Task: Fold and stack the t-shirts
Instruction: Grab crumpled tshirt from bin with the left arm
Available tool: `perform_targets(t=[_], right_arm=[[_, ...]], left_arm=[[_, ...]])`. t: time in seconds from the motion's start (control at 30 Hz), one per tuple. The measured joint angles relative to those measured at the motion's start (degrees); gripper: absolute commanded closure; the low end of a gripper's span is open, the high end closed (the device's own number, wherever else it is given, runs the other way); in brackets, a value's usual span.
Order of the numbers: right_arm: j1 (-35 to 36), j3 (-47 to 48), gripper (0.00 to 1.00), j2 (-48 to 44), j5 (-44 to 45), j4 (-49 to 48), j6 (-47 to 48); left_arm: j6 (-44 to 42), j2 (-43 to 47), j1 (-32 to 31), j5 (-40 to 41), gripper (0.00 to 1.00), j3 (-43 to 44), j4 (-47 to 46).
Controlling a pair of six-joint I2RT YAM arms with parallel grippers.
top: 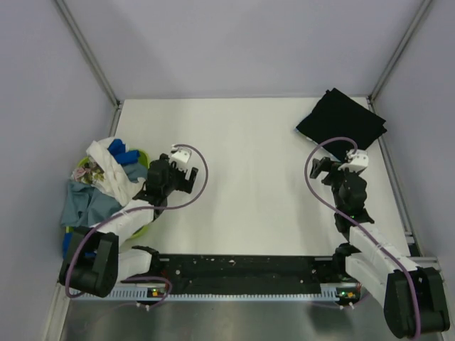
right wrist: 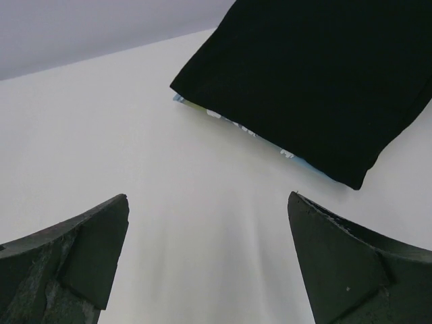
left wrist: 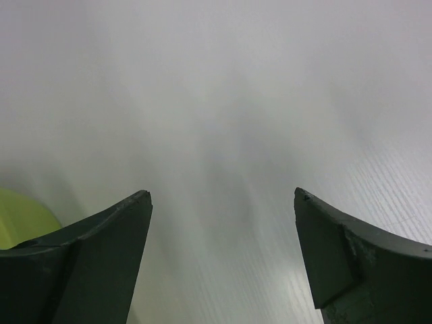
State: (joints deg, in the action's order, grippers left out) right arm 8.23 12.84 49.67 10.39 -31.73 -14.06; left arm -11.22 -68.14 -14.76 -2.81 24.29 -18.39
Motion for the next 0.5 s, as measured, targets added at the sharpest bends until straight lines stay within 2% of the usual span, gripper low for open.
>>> perform_targets(t=[0.07,0.17,0.3,0.4,0.5], right_arm=[[0.0,0.1,0.01,0.0,-1.7,-0.4,0.0],[0.0,0.3,0.01,-0.1,-5.8,-3.4,-0.2],[0.0,-1.0,0.01,-0.3,-9.6,-14.3,-3.1],[0.0,-4.7,0.01,-0.6,-12.1,-24.8,-7.2],[0.0,-4.8,0.01,-0.5,-19.0,-27.6,-8.7]], left_arm=[[-0.8,0.0,0.0,-0.8,0.16,3.5,5.5],[-4.6,0.0,0.0,-0.5,0.15,12.8,15.4],[-9.1,0.0,-0.1,7.3,0.14,25.3,24.3],[-11.5,-0.4,0.5,14.5,0.14,34.8,35.2],[-12.3,-2.5,5.0,17.5,0.17,42.4,45.6]])
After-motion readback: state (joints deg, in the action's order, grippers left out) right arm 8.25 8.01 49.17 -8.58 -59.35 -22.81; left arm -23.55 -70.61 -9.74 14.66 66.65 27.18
